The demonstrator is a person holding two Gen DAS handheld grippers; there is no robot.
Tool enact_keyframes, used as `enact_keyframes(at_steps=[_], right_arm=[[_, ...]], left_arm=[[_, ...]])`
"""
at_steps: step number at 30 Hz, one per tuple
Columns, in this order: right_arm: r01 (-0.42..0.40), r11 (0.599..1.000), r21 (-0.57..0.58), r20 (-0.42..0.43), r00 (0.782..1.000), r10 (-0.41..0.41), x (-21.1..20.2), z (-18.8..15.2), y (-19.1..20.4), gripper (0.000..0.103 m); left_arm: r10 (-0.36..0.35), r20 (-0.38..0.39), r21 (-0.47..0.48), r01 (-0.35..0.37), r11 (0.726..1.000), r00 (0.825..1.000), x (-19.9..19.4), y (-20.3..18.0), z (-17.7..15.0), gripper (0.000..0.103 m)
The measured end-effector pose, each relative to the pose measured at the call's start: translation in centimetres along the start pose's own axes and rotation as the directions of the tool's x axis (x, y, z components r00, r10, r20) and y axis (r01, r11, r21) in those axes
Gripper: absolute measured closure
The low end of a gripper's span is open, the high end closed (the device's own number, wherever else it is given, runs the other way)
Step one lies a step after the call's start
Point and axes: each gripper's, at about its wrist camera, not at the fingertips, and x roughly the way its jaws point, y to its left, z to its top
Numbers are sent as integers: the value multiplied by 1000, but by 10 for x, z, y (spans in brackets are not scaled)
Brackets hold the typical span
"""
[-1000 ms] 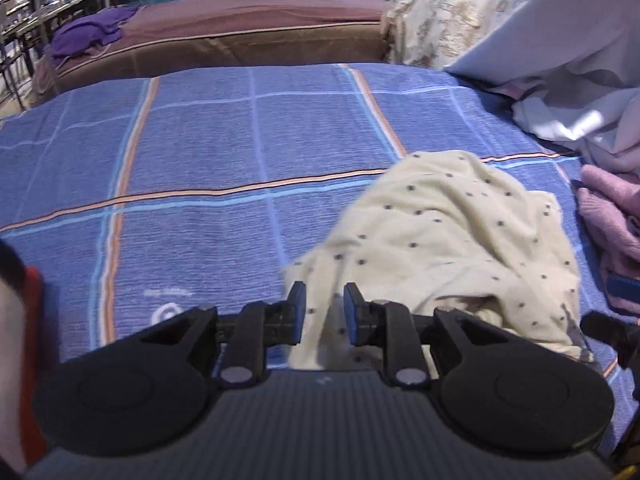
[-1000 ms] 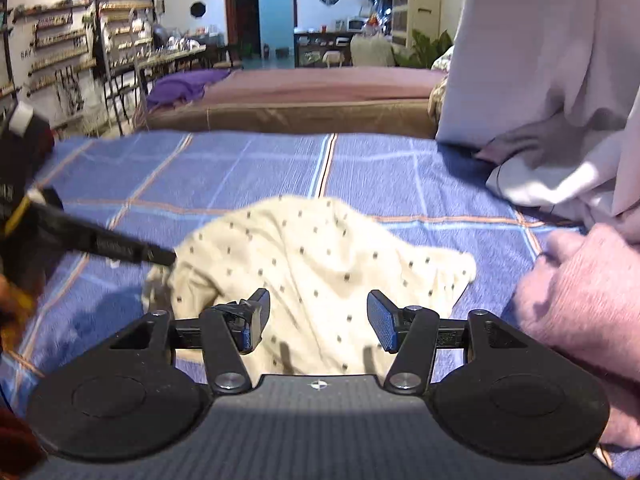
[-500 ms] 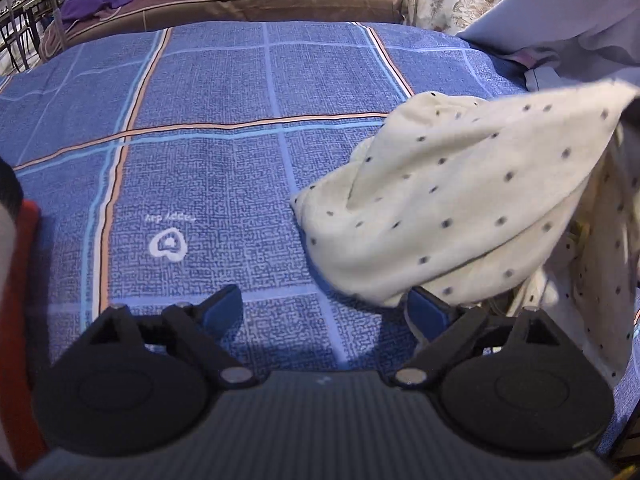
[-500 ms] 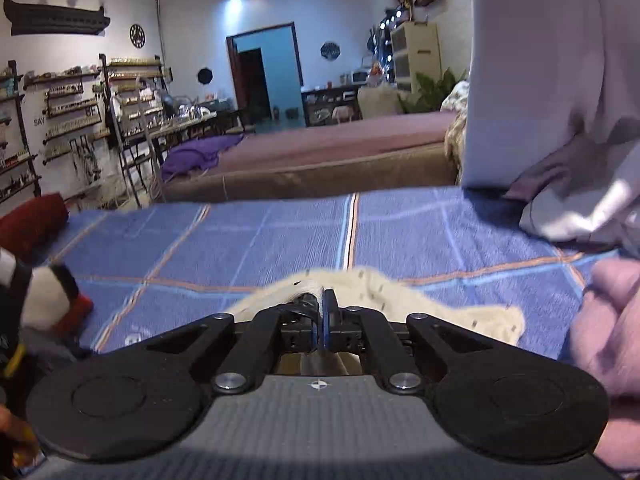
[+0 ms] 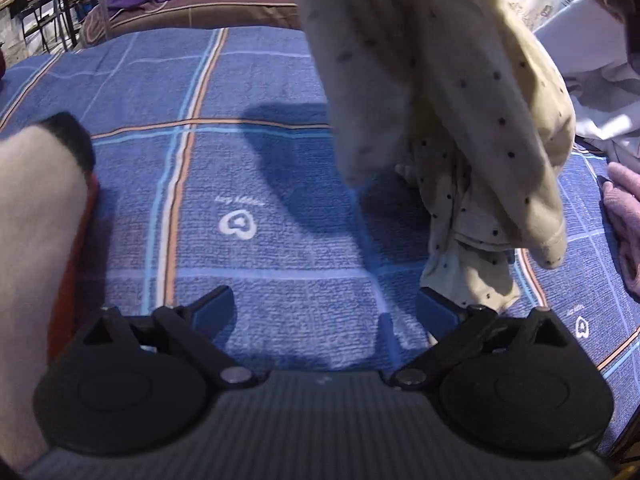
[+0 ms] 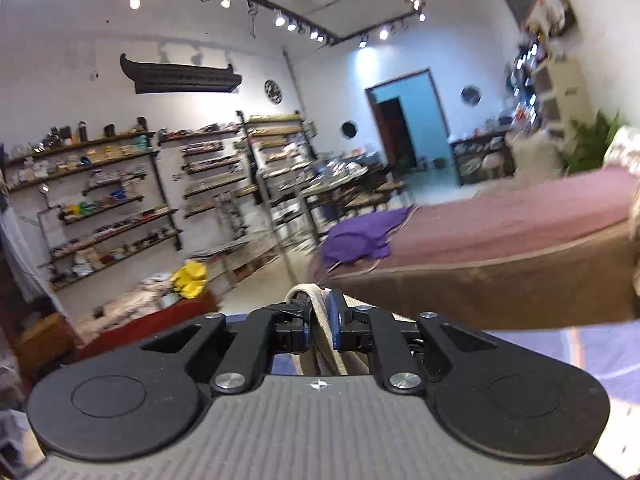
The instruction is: Fold small clothes
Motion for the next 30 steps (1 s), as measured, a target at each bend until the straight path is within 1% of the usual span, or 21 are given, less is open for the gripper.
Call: enact_keyframes(at_steps=[1,2,3,4,5,7,8,9,11,13,14,16,19,20,22,23,24,25,26,29,30], right_arm=[[-25,998,54,-41,999,27,13,-10,-2,67],[-13,996,90,-72,997,20,19,-22,-2,49],[25,994,110,-88,996,-16,18,-33,-2,22],[59,991,119,-93,995,-48,11,-45,-2,7],[84,989,121,-92,993,-73,-1,-56,-3,0],[149,983,110,-84,987,-140,-32,-73,-12,0],[193,977,93,-91,979,-185,-46,-80,-19,0],[255,964,75,-101,964,-247,-62,-87,-26,0],[379,924,44,-137,919,-370,-85,-101,-46,0],[453,890,56,-182,881,-437,-108,-120,-63,0],[465,882,78,-206,873,-443,-115,-129,-69,0],[473,875,107,-233,867,-440,-124,-147,-72,0],[446,886,127,-270,875,-402,-122,-167,-64,0],[449,885,121,-283,870,-403,-116,-170,-63,0],[480,868,125,-292,854,-430,-105,-175,-67,0],[488,859,155,-298,852,-430,-100,-176,-72,13],[484,856,184,-313,854,-416,-97,-177,-77,52],[459,864,208,-327,865,-381,-93,-179,-82,80],[437,872,221,-312,879,-361,-94,-177,-83,88],[404,882,243,-165,913,-373,-115,-150,-75,88],[377,892,250,-125,926,-357,-120,-136,-75,88]], left_arm=[[5,-14,-15,-5,1000,1000,1,6,-1,4],[2,-23,-29,-3,1000,1000,3,10,-3,4],[-1,-28,-41,-1,999,1000,5,13,-4,4],[-3,-35,-50,1,999,999,8,15,-4,4],[-9,-46,-59,6,998,999,12,16,-5,4],[-30,-58,-56,27,998,998,16,12,-4,4],[-33,-53,-40,31,999,998,19,8,-4,4],[-35,-49,-23,34,999,998,20,3,-3,4],[-40,-51,3,40,999,998,25,-4,-5,4],[-44,-60,14,45,999,997,26,-10,-7,4],[-45,-65,21,46,999,997,27,-12,-6,4],[-38,-67,32,40,999,997,28,-13,-7,4],[-30,-75,31,32,999,997,26,-12,-9,3],[-26,-74,28,28,999,997,25,-10,-10,3],[-19,-72,18,21,1000,997,23,-6,-10,3],[-18,-71,14,19,1000,997,21,-5,-10,3],[-17,-68,11,18,1000,998,20,-3,-10,3],[-13,-66,8,14,1000,998,19,-1,-9,3],[-10,-62,6,10,1000,998,18,1,-9,3],[0,-45,-5,-1,1000,999,16,6,-8,3],[-1,-44,-9,1,1000,999,17,7,-7,3]])
